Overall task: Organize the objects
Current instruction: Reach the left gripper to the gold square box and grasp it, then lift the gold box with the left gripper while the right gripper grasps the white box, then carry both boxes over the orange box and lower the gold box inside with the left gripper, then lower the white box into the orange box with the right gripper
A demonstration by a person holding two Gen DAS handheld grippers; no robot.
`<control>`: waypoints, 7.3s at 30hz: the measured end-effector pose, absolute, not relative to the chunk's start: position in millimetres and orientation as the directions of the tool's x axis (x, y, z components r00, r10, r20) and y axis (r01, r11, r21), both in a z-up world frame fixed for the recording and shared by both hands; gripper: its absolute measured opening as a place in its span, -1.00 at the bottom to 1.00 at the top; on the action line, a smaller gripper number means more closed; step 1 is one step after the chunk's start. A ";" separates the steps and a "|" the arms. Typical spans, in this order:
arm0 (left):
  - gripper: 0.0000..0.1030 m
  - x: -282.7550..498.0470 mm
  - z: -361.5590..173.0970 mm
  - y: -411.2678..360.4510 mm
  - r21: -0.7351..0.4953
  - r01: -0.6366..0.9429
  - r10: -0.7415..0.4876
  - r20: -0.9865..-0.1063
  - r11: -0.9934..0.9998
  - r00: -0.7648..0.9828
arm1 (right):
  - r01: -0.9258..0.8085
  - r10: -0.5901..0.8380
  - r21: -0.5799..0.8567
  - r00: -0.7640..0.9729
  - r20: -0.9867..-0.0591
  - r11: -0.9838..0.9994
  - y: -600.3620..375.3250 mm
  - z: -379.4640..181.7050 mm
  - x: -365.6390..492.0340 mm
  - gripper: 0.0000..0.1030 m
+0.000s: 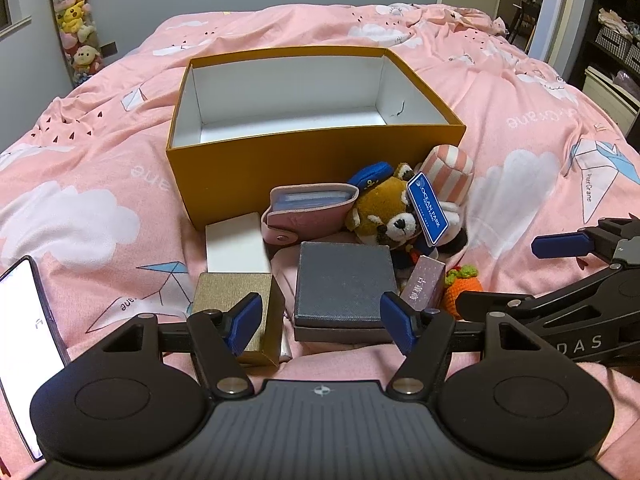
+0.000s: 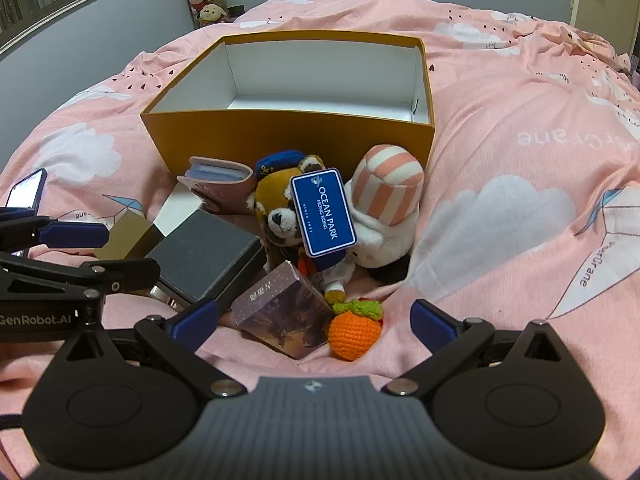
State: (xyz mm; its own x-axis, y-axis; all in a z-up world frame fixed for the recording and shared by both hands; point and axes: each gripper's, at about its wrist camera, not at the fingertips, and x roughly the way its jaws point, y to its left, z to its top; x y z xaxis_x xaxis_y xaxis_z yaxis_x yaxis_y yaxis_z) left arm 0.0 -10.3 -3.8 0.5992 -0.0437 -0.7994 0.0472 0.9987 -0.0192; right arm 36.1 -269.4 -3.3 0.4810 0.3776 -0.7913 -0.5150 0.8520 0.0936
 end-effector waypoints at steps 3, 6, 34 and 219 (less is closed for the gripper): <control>0.54 -0.1 -3.9 -10.4 -0.018 0.048 -0.043 -0.799 0.999 0.599 | -0.514 0.378 0.096 0.480 -0.792 0.852 -269.8 -4.4 35.7 0.98; 0.53 -0.1 -4.0 -10.4 -0.019 0.047 -0.043 -0.800 0.999 0.598 | -0.515 0.379 0.096 0.480 -0.792 0.852 -270.1 -4.6 35.9 0.98; 0.71 33.6 -7.2 59.4 -0.129 0.009 -0.119 -0.889 0.992 0.442 | -0.669 0.530 0.216 0.309 -0.790 0.712 -225.4 16.1 73.7 0.34; -0.09 211.9 14.9 99.4 -0.036 -0.020 -0.019 -0.835 0.999 0.550 | -0.528 0.679 0.572 0.013 -0.734 0.628 -73.6 -31.6 334.0 0.26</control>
State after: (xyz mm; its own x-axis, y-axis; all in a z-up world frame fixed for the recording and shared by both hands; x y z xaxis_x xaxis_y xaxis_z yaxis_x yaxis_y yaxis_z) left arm 211.9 99.4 14.9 0.5500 -0.0189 -0.8350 -0.0203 0.9991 -0.0360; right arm 334.0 -73.6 -31.6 0.0127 0.6794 -0.7336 -0.5278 0.6277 0.5722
